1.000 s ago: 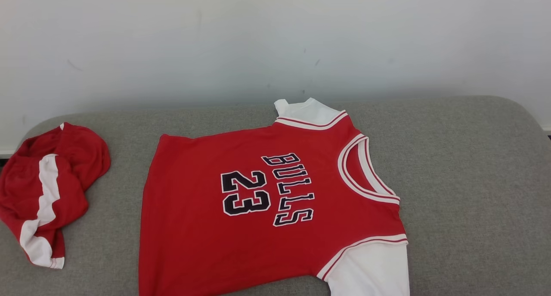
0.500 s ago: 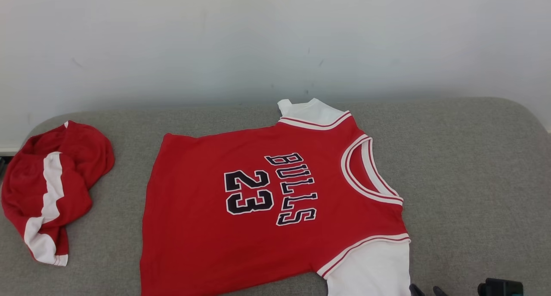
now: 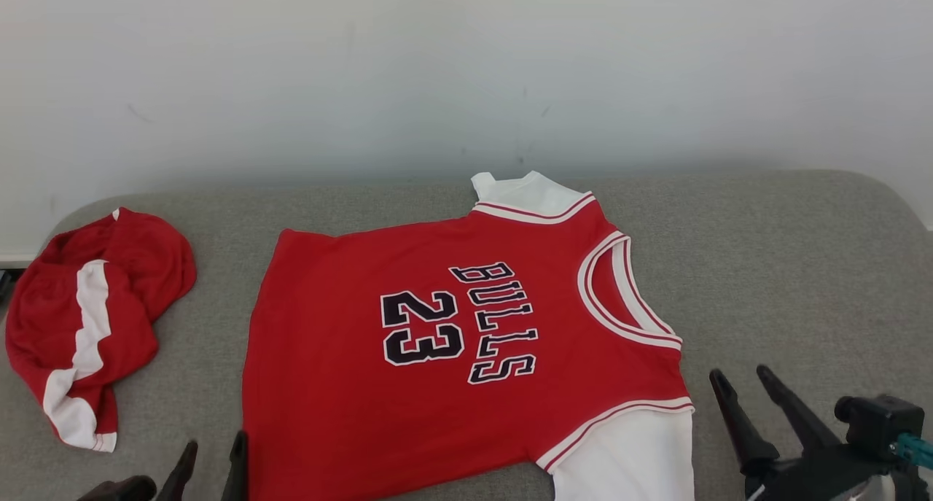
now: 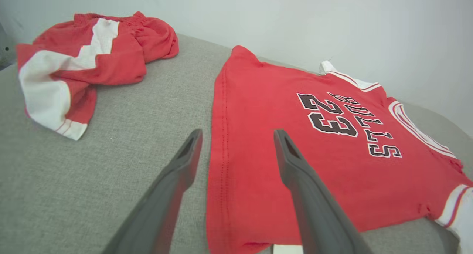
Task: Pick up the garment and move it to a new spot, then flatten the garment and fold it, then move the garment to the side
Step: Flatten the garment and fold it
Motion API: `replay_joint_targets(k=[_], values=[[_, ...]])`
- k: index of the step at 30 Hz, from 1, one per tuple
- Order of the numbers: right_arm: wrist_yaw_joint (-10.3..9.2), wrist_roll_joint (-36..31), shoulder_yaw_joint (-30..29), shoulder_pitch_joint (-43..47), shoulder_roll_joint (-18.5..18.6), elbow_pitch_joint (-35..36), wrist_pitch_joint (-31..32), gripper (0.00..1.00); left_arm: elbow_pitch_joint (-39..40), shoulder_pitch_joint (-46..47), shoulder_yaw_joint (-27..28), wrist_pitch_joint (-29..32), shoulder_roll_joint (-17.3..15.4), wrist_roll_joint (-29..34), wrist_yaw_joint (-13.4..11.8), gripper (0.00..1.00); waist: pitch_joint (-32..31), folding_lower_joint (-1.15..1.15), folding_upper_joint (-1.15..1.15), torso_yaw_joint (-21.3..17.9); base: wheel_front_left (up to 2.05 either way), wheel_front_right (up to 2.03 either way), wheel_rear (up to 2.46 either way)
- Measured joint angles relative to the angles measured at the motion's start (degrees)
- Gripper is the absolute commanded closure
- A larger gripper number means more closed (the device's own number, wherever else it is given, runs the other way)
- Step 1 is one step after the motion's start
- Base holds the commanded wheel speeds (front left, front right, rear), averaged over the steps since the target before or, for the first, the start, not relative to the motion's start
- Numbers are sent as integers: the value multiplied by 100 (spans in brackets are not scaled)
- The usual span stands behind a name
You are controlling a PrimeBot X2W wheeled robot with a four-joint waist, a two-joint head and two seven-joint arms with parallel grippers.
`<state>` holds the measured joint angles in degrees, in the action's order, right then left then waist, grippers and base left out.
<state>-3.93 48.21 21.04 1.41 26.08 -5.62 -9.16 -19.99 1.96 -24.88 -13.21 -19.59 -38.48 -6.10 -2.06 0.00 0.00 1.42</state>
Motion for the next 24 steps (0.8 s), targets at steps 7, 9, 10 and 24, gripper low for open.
replay_joint_targets(k=[7, 9, 10, 24], values=[[-272, -1151, 35, -571, -30, -21, -431, 0, 402, 72, 370, -80, 122, 199, -96, 0, 25, 0, 0, -139, 0, 0, 0], [-308, -1290, 8, -570, -110, -84, -448, 0, 445, 68, 434, -94, 141, 248, -96, 0, 35, 0, 0, -179, 0, 0, 0], [-313, -1366, -11, -571, -146, -111, -450, 0, 459, 62, 471, -94, 147, 274, -97, 0, 40, 0, 0, -196, 0, 0, 0], [-320, -2290, -419, -567, -416, -653, -498, 0, 391, -180, 972, -97, 344, 1289, -101, 0, 68, 0, 0, -241, 0, 0, 0]])
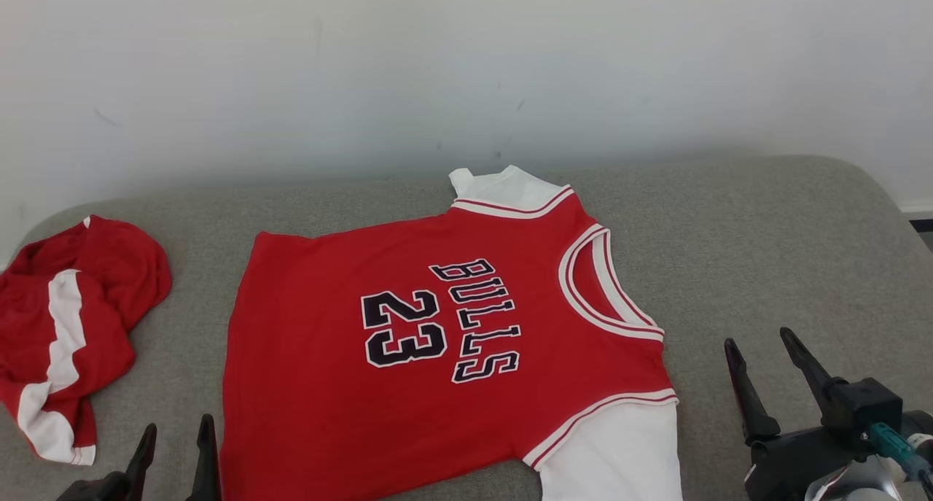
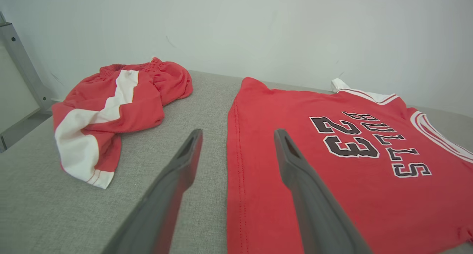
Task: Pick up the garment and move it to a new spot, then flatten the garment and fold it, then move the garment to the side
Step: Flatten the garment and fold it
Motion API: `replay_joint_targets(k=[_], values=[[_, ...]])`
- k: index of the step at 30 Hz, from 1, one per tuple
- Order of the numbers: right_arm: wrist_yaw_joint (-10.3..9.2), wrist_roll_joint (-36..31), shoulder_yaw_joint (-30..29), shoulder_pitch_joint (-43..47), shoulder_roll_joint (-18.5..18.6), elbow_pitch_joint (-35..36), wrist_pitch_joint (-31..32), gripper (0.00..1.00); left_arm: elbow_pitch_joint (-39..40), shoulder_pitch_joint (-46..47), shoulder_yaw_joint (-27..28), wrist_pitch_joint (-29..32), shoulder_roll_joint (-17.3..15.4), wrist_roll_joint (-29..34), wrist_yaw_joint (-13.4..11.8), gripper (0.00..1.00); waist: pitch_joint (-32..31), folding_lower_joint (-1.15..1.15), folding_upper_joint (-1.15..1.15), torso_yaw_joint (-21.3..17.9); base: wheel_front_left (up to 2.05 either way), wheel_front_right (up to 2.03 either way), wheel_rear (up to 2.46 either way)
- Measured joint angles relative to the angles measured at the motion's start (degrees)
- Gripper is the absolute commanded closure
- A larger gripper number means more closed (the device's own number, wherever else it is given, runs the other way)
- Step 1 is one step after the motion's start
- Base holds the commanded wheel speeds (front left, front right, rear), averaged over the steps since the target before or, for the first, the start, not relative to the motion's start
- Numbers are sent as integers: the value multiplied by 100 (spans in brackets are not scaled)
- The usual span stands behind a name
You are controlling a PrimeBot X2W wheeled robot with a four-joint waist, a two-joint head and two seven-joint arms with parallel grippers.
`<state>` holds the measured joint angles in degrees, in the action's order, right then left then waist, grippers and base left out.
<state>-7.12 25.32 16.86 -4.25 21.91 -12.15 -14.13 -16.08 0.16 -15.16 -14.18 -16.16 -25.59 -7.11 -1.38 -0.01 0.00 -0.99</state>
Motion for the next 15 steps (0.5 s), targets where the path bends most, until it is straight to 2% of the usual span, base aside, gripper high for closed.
replay_joint_targets(k=[4, 15], values=[[0, -164, -114, 29, -83, -108, 0, 0, -9, 1, 23, 5, 1, 234, 0, 0, -5, 0, 0, 37, 0, 0, 0], [0, -330, -456, 32, -294, -221, -2, 0, 97, -15, 378, 80, 197, 400, 0, 0, -63, 1, 0, 73, 0, 0, 0]])
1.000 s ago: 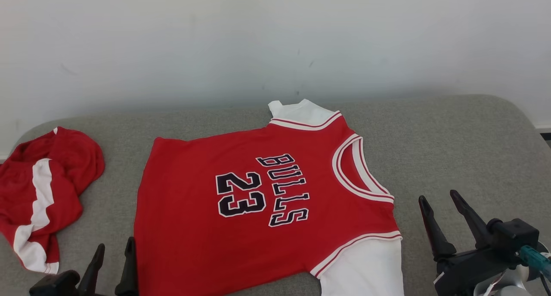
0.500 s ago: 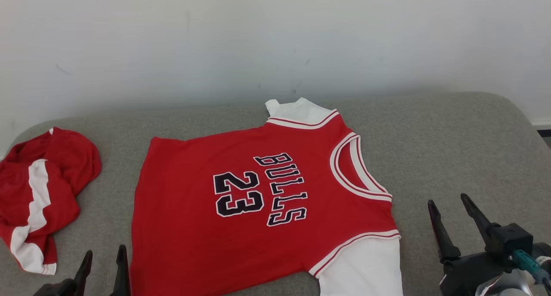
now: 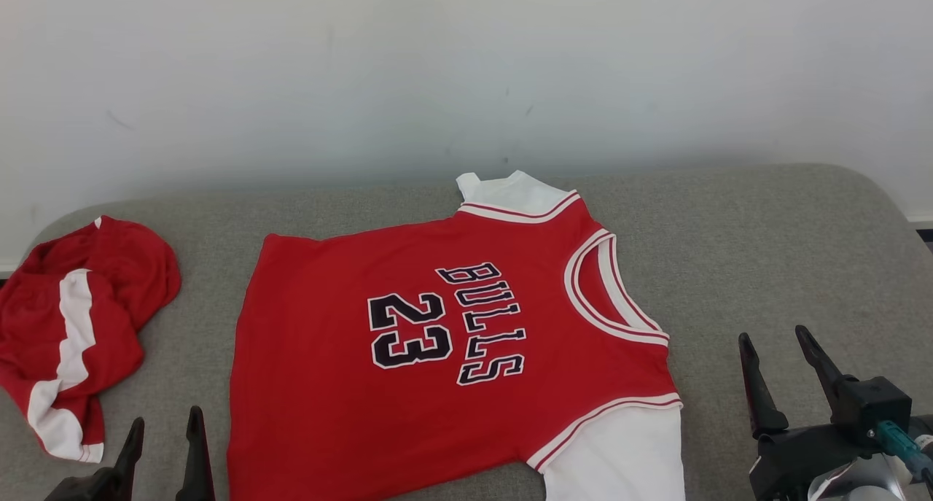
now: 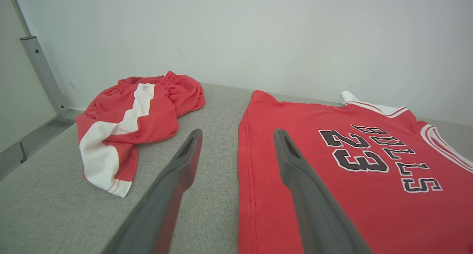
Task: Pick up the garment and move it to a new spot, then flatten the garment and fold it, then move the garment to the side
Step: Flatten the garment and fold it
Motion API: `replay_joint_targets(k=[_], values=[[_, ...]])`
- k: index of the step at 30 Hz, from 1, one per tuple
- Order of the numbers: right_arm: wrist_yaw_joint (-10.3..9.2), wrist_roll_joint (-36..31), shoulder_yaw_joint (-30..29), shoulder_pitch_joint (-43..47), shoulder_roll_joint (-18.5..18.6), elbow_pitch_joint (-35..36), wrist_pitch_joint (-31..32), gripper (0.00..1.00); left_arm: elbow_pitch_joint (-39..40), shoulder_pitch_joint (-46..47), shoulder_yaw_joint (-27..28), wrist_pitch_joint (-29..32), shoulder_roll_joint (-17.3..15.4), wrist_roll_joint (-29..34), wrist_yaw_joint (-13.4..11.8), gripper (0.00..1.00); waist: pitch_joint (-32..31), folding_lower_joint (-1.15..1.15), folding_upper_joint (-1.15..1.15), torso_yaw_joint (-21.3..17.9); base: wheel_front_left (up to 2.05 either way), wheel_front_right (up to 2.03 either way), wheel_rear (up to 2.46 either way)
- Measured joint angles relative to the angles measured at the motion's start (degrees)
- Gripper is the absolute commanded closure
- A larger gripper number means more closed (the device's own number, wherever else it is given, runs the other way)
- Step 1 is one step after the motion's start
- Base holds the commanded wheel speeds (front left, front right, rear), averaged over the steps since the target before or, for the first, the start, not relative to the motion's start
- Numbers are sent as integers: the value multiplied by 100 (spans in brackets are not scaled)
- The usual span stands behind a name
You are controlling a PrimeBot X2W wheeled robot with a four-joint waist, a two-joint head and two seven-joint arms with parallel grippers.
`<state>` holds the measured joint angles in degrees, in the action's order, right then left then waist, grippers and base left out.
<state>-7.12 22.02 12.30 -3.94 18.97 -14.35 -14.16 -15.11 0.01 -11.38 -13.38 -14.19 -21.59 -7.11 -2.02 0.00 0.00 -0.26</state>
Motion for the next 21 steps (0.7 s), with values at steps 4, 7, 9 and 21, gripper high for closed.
replay_joint_targets(k=[4, 7, 9, 21], values=[[-1, -69, -78, 13, -52, -11, -3, 0, 60, -113, 93, 33, 70, 53, 0, 0, -22, 1, 0, 2, 0, 0, 0], [-1, -104, -110, 38, -92, -10, -4, 0, 118, -122, 138, 76, 80, 176, 0, 0, -36, 1, 0, -1, 0, 0, 0], [0, -121, -134, 92, -104, -10, -4, 0, 152, -124, 158, 86, 104, 211, 0, 0, -42, 1, 0, -2, 0, 0, 0], [-1, -245, -179, 127, -177, -4, -4, 0, 325, -218, 261, 276, 162, 334, 0, 0, -51, 1, 0, -1, 0, 0, 0]])
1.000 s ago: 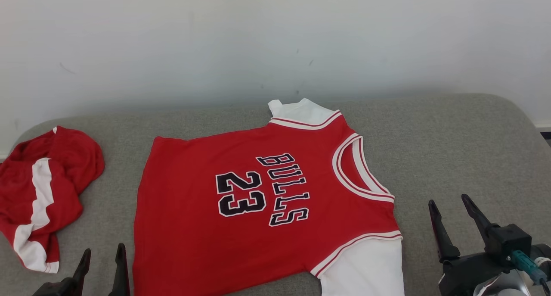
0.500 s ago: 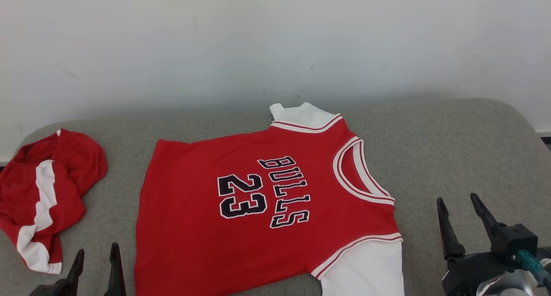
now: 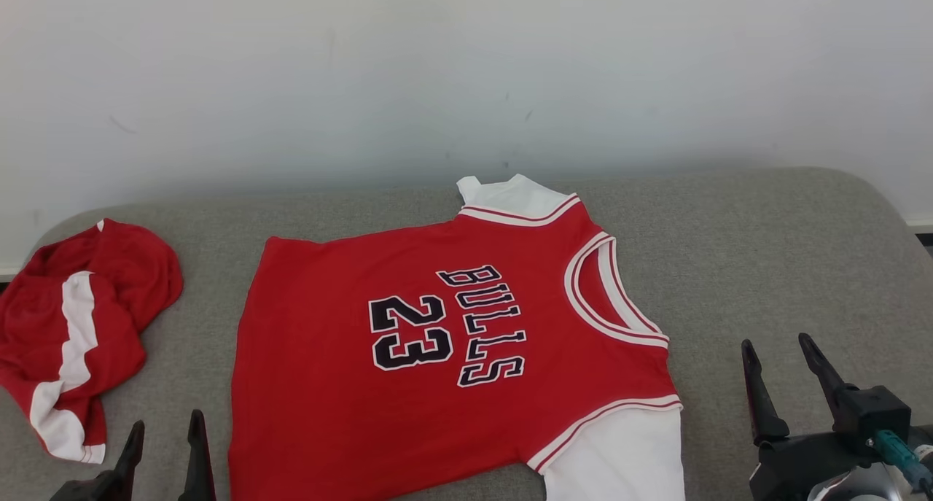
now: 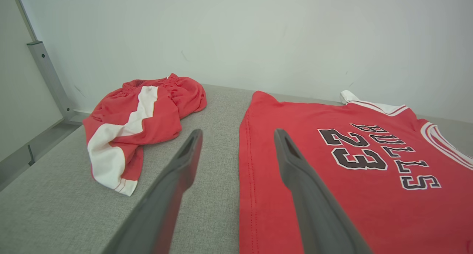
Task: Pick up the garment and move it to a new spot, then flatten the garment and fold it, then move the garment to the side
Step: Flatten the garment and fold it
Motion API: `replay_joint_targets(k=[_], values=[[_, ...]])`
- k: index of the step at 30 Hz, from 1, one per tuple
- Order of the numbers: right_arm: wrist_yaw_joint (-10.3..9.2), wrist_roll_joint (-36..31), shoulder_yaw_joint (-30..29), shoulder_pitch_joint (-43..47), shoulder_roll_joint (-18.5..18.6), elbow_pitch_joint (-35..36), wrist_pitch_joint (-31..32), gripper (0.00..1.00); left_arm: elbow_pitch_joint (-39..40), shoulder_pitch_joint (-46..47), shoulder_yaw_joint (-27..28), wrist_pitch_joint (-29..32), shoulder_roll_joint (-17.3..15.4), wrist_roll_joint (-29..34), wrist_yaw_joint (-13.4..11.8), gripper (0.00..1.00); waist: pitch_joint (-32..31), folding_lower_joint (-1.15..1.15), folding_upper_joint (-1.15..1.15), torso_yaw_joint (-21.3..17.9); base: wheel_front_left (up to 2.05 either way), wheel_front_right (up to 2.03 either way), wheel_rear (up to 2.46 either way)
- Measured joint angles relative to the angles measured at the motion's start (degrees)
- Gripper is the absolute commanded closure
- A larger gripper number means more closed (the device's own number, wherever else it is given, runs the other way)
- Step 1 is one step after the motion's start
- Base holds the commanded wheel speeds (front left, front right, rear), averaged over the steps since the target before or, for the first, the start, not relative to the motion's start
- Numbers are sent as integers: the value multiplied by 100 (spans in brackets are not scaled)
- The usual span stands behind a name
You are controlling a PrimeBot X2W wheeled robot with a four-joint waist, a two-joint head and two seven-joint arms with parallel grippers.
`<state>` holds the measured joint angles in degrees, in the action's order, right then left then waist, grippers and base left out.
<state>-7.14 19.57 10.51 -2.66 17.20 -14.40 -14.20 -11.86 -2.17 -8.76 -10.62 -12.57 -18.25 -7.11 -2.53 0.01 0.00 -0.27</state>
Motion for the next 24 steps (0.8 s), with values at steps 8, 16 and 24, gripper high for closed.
replay_joint_targets(k=[8, 16, 24], values=[[0, -7, -121, 108, -31, 5, -1, 0, 131, -6, 53, 102, 10, 77, 0, 0, -5, 0, 0, 56, 0, 0, 0], [0, -56, -114, 107, -48, 10, -1, 0, 197, -137, -38, 369, -45, 181, 1, 0, -35, 0, 0, 73, 0, 0, 0], [0, -55, -121, 149, -5, 63, 8, 0, 365, -164, -244, 875, -240, 201, 223, 0, -50, 0, 0, 114, 0, 0, 0]])
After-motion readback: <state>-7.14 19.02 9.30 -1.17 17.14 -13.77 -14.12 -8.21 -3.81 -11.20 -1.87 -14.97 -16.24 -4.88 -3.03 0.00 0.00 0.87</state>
